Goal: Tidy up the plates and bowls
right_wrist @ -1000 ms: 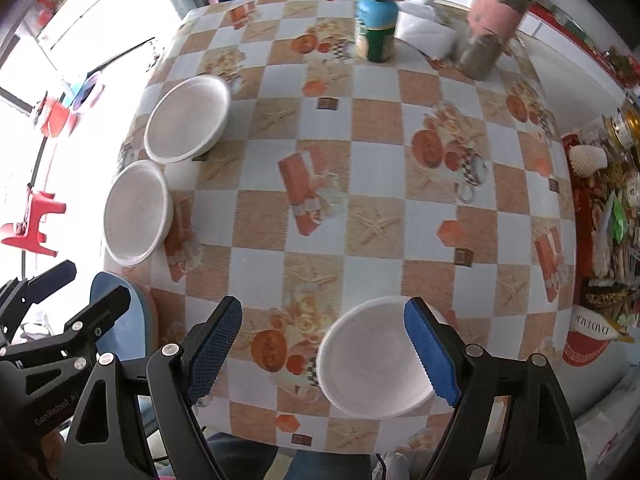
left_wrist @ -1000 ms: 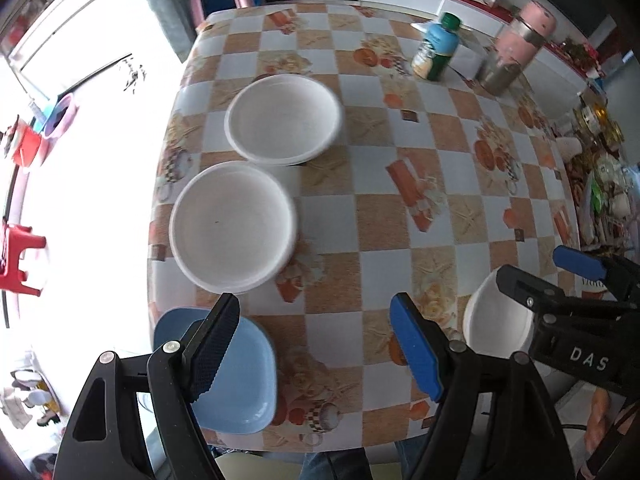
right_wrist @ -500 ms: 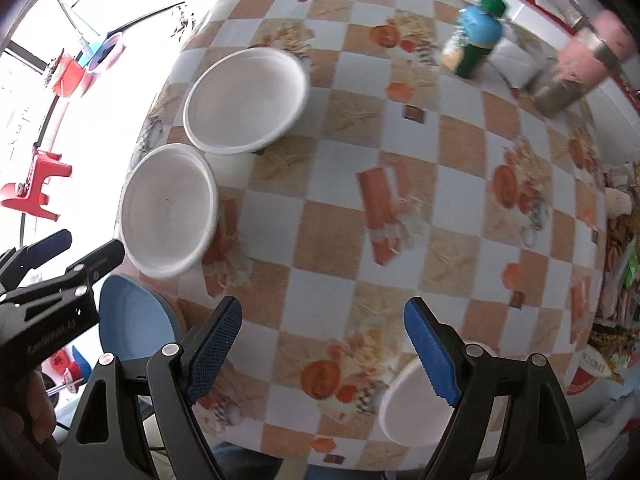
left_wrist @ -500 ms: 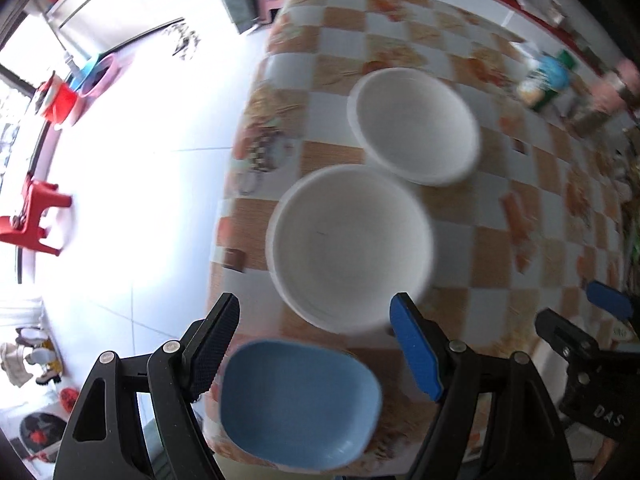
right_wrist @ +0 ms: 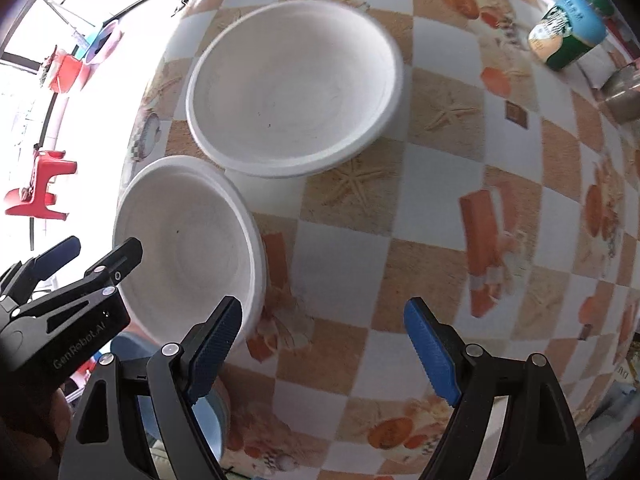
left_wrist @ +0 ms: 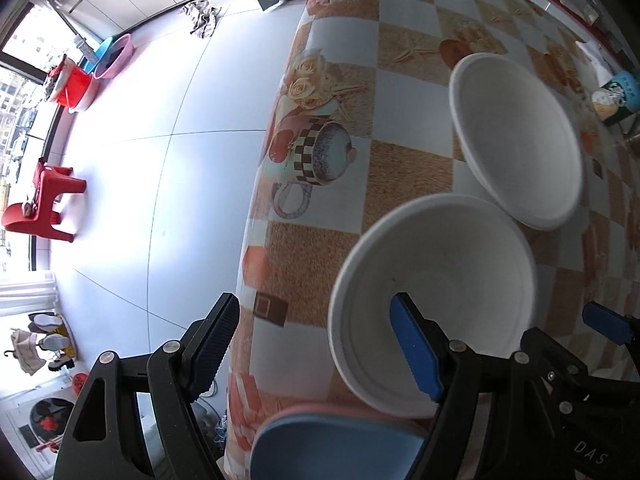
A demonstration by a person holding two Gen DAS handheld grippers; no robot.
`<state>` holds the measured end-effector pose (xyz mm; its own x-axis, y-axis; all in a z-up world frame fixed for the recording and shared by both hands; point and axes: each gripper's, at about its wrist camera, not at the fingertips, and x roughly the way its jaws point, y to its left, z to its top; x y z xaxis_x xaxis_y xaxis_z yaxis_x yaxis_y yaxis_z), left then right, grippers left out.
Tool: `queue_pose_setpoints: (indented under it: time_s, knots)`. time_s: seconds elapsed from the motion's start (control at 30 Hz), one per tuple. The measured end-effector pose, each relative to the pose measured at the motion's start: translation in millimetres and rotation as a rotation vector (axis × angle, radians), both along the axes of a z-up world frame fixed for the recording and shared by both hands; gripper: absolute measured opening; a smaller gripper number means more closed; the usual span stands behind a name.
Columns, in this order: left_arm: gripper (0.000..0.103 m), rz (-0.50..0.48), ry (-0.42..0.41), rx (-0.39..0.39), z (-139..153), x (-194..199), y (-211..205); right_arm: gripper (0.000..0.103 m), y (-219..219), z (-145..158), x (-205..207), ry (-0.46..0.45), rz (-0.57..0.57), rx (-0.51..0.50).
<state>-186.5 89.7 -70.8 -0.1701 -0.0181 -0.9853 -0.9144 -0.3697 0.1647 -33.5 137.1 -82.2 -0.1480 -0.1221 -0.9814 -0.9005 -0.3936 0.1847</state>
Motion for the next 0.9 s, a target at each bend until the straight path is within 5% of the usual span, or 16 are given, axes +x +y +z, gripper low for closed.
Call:
queue_pose_setpoints:
  time_s: [0.37,0.53,0.63,0.7,0.77,0.9]
  knots:
    - [0.08,-0.037,-0.011,-0.042,-28.0,-1.5,10.0,0.084,5.7,-34.7,-10.3,0.036,-0.008,-0.062]
    - [0.049,-0.03,-0.083,-0.045,-36.2,2.4,7.1,0.08,2.7,-42.0,-2.4,0.033,-0.027,-0.076]
    - [0.035,-0.065,-0.11,-0.037,-36.5,12.2,5.6,0.053,-1.4,-38.1,-3.2,0.042,0.002,-0.065]
    - [0.033,-0.085,-0.122,-0.045,-36.7,22.1,6.7,0.031,-5.1,-38.9,-5.8,0.061,0.027,-0.093]
    - [0.032,-0.103,-0.124,-0.045,-36.7,29.5,6.9,0.019,-10.1,-40.5,-4.8,0.057,0.049,-0.103]
    - [0.031,-0.132,-0.127,-0.055,-37.9,47.0,2.5,0.019,-18.6,-40.4,10.3,0.064,0.023,-0.113]
